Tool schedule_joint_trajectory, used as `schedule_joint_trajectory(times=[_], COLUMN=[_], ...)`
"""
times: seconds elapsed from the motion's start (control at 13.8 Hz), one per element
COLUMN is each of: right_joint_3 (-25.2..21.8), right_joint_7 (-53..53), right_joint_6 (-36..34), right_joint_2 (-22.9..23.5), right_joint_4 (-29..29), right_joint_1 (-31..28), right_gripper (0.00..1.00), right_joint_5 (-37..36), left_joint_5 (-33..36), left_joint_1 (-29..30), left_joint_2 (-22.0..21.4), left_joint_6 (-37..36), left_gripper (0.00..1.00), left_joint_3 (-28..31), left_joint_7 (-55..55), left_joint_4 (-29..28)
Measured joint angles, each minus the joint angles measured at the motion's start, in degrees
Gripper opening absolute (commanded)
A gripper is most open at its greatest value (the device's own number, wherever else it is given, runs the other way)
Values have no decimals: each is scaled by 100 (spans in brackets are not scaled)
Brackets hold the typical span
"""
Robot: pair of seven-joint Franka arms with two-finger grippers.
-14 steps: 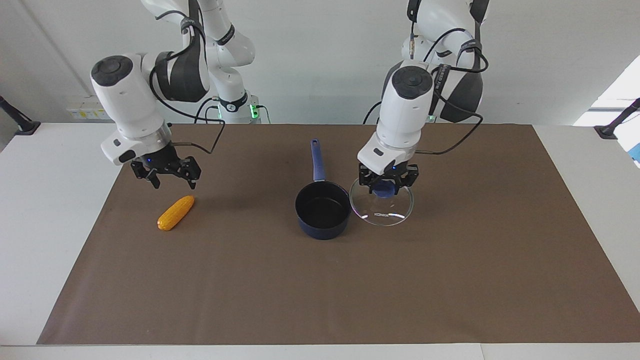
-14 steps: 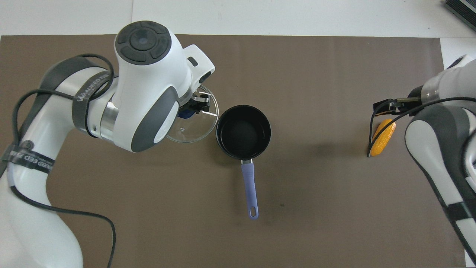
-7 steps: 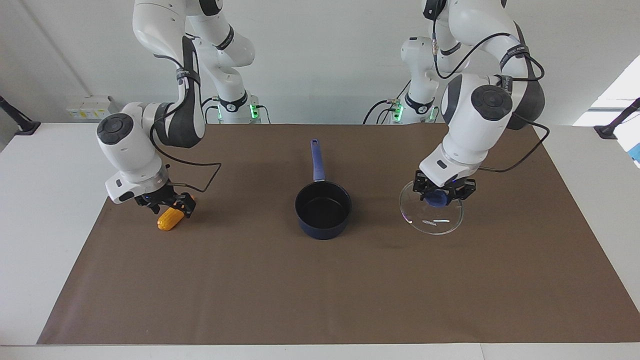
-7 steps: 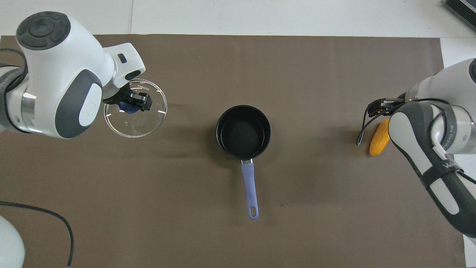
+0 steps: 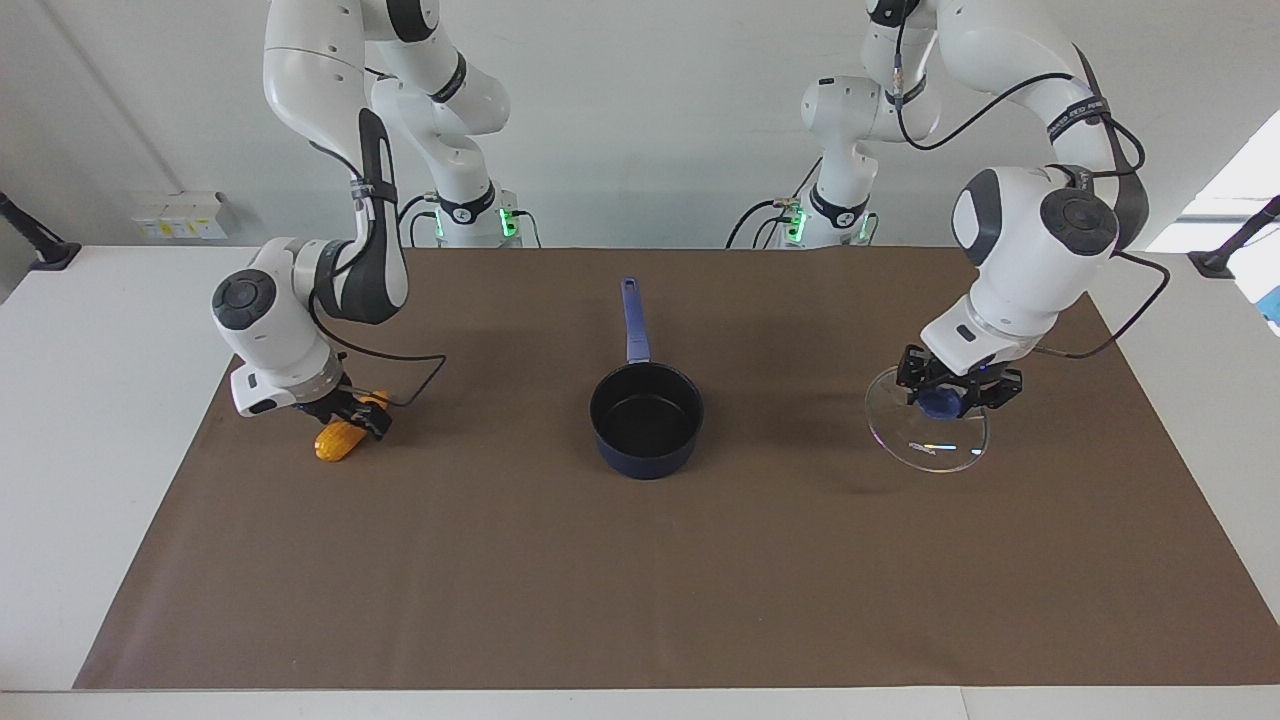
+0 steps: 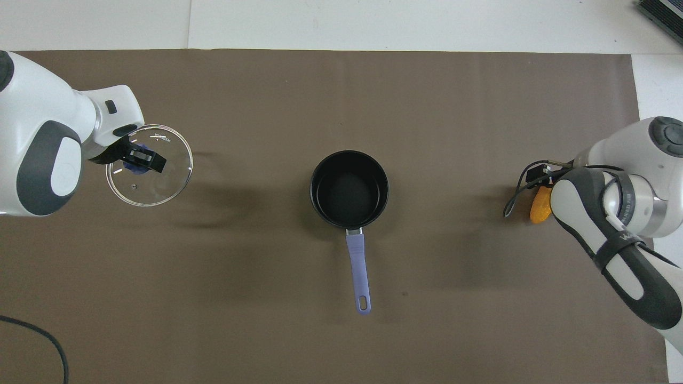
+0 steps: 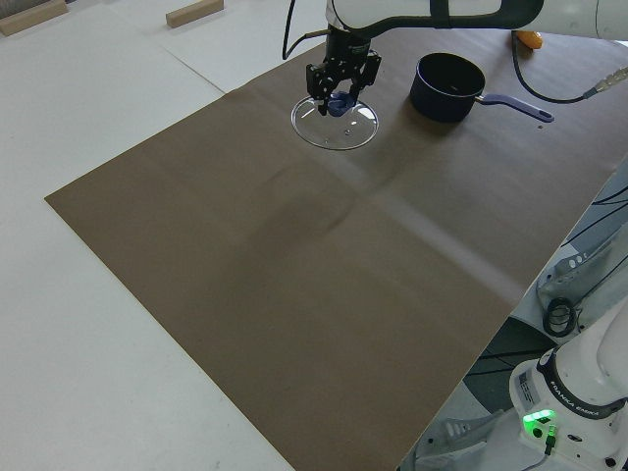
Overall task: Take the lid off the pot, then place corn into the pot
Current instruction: 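Lift the lid away with the left gripper while the right gripper grasps the corn, then set the lid down with the left gripper while the right gripper lifts the corn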
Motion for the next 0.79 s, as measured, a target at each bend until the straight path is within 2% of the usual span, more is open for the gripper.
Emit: schedule_joint_trajectory(times=[0.43, 0.51, 0.58, 0.79], right_joint_3=[16, 18, 18, 15], right_joint_7=[1, -2, -67, -317], right_joint_6=[1, 2, 3, 6], right_joint_2=[0, 4, 11, 38], right_joint_4=[-25, -30, -37, -42], right_joint_1=[-17, -15, -18, -27], right_gripper=[100, 35, 0, 0], right_joint_5=[-2, -4, -12, -13], left_joint_5=[-105, -156, -203, -272], left_joint_1=[778, 839, 876, 905], left_joint_2=[-91, -82, -77, -53], left_joint_6=[720, 831, 941, 1194], left_gripper=[0, 0, 0, 0], left_joint_3=[-1, 0, -3, -10], left_joint_7=[841, 883, 900, 902], left_joint_4=[-719, -835, -954, -1255])
